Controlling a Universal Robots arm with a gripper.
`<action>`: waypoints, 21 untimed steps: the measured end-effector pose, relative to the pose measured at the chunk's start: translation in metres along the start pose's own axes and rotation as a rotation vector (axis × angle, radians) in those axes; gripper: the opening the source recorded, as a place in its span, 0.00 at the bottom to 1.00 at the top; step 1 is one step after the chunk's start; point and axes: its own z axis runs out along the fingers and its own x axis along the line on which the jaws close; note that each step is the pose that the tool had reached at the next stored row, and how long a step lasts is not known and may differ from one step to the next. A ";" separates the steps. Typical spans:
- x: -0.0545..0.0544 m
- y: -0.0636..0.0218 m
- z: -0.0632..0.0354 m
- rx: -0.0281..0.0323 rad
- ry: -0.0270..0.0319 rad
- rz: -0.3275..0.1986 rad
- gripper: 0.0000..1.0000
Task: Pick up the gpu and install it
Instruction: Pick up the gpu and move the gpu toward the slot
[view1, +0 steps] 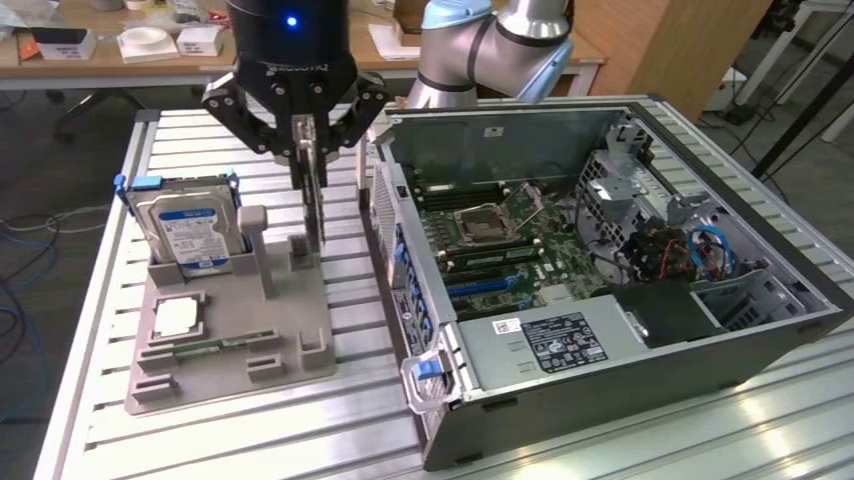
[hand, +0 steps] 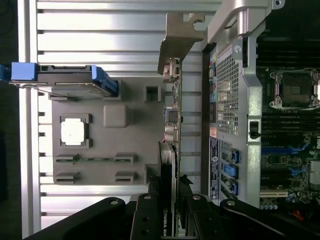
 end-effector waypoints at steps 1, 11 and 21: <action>-0.003 0.0001 0.0001 -0.0001 0.0000 0.000 0.26; -0.035 0.0007 0.0005 -0.0001 0.0001 0.000 0.26; -0.056 0.0015 -0.0072 0.0000 0.0022 0.005 0.26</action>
